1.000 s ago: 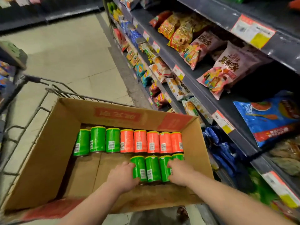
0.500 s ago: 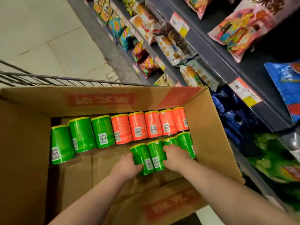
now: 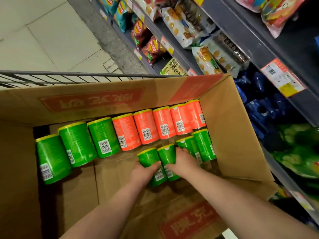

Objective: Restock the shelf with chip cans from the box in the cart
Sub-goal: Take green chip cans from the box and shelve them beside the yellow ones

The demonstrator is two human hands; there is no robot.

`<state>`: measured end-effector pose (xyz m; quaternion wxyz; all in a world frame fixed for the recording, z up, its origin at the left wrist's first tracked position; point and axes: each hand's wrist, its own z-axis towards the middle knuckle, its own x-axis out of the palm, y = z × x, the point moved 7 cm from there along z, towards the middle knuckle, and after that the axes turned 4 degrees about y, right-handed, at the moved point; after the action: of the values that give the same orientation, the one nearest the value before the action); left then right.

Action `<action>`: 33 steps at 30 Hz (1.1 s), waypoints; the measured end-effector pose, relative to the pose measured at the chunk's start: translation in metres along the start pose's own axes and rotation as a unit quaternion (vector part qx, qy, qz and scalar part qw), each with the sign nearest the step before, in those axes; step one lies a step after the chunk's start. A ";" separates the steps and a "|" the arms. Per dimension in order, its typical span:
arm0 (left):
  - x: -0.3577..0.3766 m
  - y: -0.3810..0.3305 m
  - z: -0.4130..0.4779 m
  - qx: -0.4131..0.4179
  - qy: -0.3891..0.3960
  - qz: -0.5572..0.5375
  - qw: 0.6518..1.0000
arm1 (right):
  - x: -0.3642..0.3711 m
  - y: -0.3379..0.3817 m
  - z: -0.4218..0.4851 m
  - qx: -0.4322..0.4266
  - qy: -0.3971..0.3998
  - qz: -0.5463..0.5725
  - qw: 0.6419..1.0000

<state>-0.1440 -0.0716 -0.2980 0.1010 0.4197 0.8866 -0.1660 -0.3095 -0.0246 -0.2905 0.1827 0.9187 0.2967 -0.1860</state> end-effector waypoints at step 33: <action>0.031 -0.092 -0.106 0.250 0.133 -0.068 0.957 | -0.073 -0.072 -0.132 0.024 -0.187 0.344 0.920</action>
<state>-0.2393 -0.0635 -0.1904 -0.1373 0.3889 0.8485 -0.3316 -0.3777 0.0541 -0.1596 0.2652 0.9168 -0.0817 -0.2873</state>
